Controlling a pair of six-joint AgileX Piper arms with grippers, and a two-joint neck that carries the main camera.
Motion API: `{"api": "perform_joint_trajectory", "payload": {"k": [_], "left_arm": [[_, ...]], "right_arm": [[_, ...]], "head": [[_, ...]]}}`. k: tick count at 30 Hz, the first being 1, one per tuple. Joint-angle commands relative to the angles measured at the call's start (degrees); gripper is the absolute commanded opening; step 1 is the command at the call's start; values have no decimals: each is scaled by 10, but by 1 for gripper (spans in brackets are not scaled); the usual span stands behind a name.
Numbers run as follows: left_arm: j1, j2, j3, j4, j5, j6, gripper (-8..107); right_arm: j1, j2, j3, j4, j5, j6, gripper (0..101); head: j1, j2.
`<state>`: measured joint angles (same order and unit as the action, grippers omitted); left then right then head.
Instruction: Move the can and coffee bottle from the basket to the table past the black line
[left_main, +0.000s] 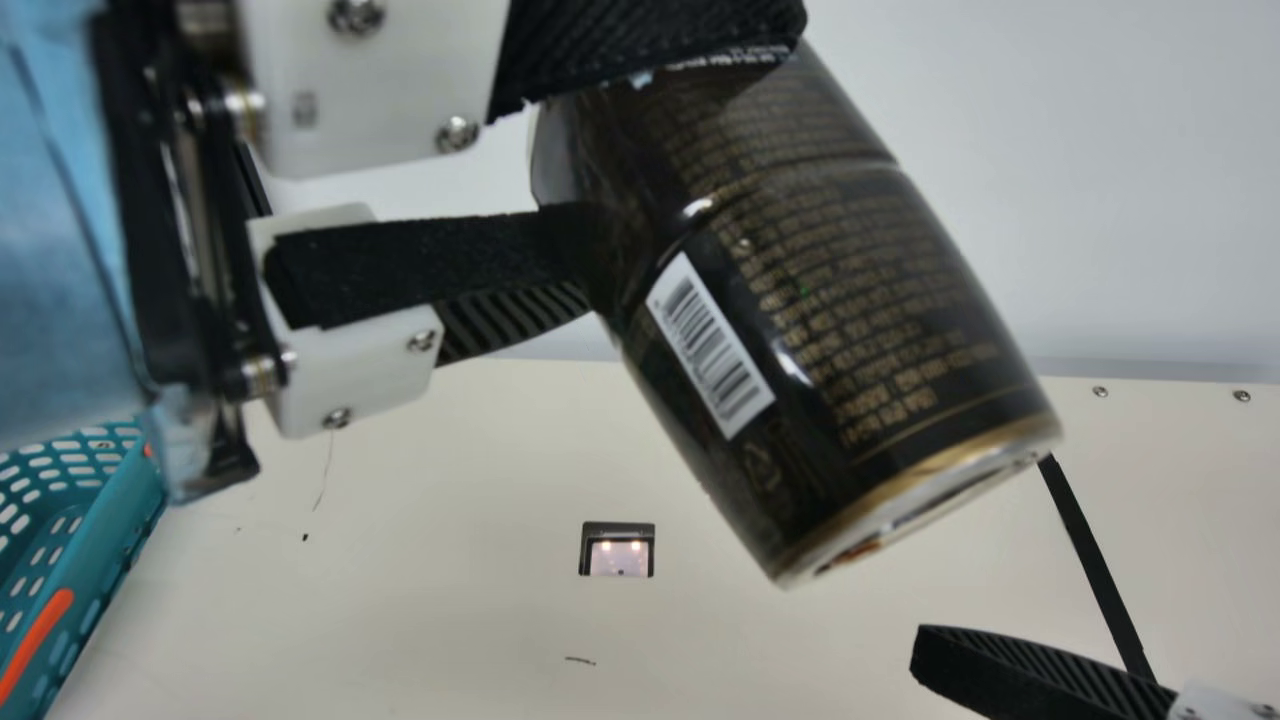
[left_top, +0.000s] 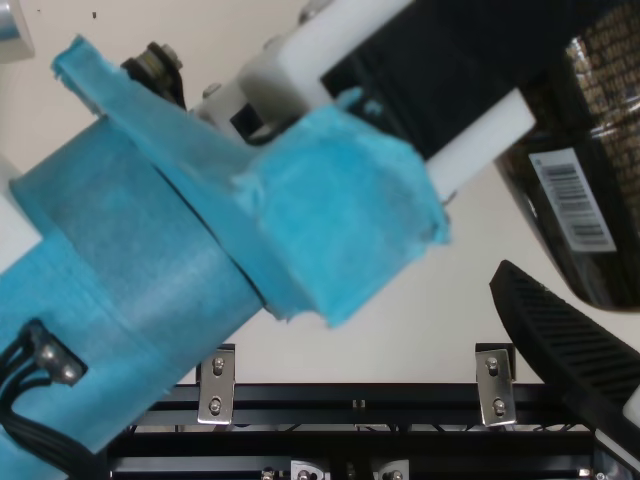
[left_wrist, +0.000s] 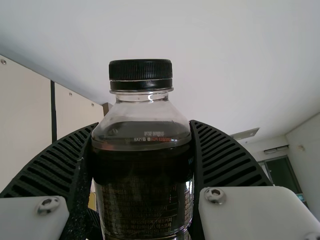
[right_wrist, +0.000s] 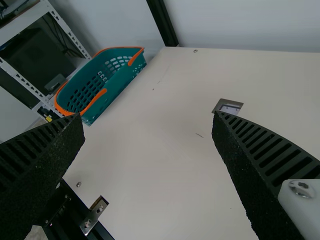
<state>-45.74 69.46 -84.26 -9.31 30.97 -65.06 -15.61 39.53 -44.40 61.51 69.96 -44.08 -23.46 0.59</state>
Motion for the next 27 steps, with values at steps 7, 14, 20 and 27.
{"api": "perform_joint_trajectory", "payload": {"k": [7,14,20,27], "left_arm": [[0,0,0,0,0,0,10],[0,0,0,0,0,0,10],[35,-1,11,-35,0,40,10],[98,-7,52,-62,-1,87,10]], "right_arm": [[0,0,0,0,0,0,101],[0,0,0,0,0,0,101],[0,0,0,0,0,0,101],[0,0,0,0,0,0,101]], "head": [[-15,-1],[-15,-1],[-15,-1],[-15,-1]]}}
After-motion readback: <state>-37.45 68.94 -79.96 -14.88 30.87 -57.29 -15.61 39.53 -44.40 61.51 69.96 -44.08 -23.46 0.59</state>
